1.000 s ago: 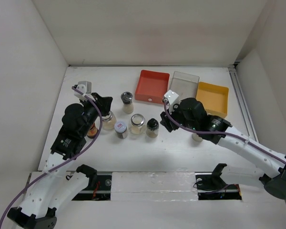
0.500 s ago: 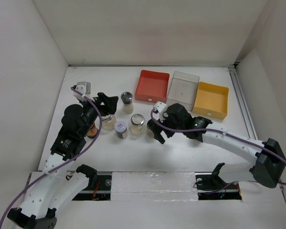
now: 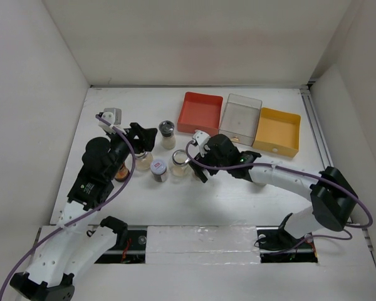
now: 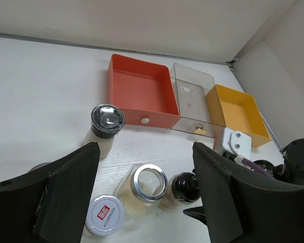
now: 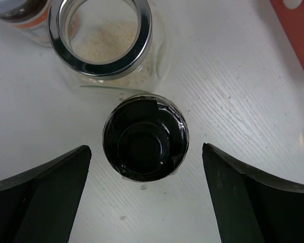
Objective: Organize the condiment bottles
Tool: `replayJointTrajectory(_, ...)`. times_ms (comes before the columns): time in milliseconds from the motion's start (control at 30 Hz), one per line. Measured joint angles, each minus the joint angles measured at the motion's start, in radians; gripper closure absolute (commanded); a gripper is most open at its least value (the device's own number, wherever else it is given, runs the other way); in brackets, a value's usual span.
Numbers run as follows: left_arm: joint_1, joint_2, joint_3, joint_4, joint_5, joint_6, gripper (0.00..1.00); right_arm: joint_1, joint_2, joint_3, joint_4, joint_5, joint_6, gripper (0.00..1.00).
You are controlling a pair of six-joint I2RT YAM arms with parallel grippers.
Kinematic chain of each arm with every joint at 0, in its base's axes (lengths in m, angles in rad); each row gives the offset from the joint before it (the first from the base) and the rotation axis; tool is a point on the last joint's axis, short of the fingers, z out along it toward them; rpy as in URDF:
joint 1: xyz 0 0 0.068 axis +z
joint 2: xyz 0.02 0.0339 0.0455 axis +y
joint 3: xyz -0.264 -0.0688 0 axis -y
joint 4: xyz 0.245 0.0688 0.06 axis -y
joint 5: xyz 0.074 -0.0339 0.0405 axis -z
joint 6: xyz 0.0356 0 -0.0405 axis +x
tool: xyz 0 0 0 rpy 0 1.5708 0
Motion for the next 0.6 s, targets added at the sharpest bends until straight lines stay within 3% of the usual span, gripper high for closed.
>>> replayJointTrajectory(100, 0.000, 0.000, -0.006, 0.000, 0.004, 0.000, 0.30, 0.000, 0.004, 0.004, 0.027, 0.011, 0.000, 0.13)
replayJointTrajectory(167, 0.000, 0.001, -0.006, 0.001, 0.008, 0.000, 0.30, 0.000, 0.010, 0.009, 0.048, 0.016, 0.000, 0.29)
replayJointTrajectory(300, 0.000, 0.001, -0.006, 0.003, 0.020, 0.000, 0.30, 0.000, 0.018, 0.014, 0.067, 0.027, 0.002, 0.50)
replayJointTrajectory(367, 0.000, 0.001, -0.006, 0.004, 0.023, 0.000, 0.30, 0.000, 0.019, 0.014, 0.069, 0.032, 0.005, 0.51)
replayJointTrajectory(400, 0.000, 0.001, -0.006, 0.004, 0.024, 0.000, 0.30, 0.000, 0.019, 0.014, 0.069, 0.035, 0.005, 0.58)
replayJointTrajectory(467, 0.000, 0.001, -0.006, 0.004, 0.025, 0.000, 0.30, 0.000, 0.017, 0.014, 0.068, 0.045, 0.005, 0.63)
replayJointTrajectory(600, 0.000, 0.001, -0.006, 0.004, 0.027, 0.000, 0.30, 0.000, -0.032, 0.014, 0.024, 0.069, 0.006, 0.63)
